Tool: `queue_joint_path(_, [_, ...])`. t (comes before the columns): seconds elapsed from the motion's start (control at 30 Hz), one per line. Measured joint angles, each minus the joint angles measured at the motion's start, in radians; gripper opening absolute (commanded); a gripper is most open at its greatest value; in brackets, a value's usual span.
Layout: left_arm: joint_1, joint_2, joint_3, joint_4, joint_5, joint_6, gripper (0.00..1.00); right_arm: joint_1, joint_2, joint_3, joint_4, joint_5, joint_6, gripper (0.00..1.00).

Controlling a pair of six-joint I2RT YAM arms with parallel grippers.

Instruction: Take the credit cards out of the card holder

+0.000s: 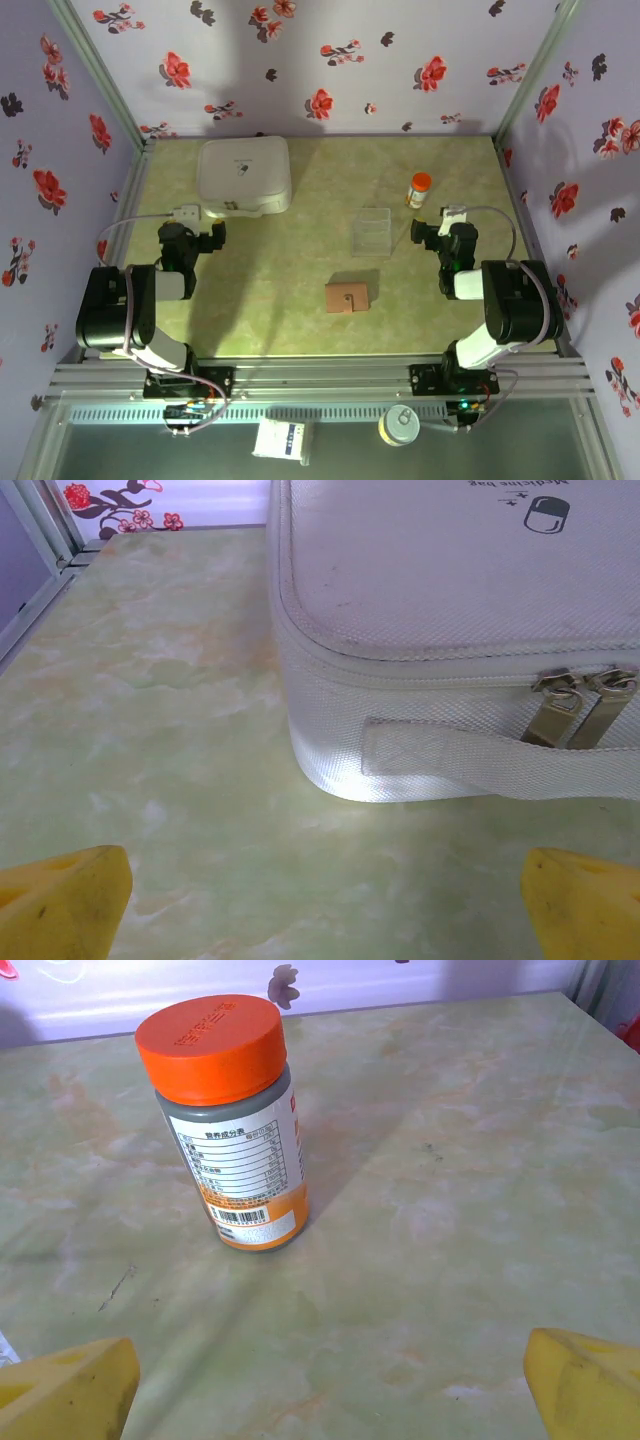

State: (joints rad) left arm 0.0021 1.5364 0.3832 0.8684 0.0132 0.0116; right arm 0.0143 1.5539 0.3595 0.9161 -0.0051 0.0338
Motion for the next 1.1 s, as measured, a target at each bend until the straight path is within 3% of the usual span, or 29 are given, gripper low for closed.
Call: queue_joint_path(1.1, [0.000,0.000,-0.005,0.014,-0.001,0.000,1.00,-0.002,0.000,0.010,-0.024,0.042,0.014,0.99])
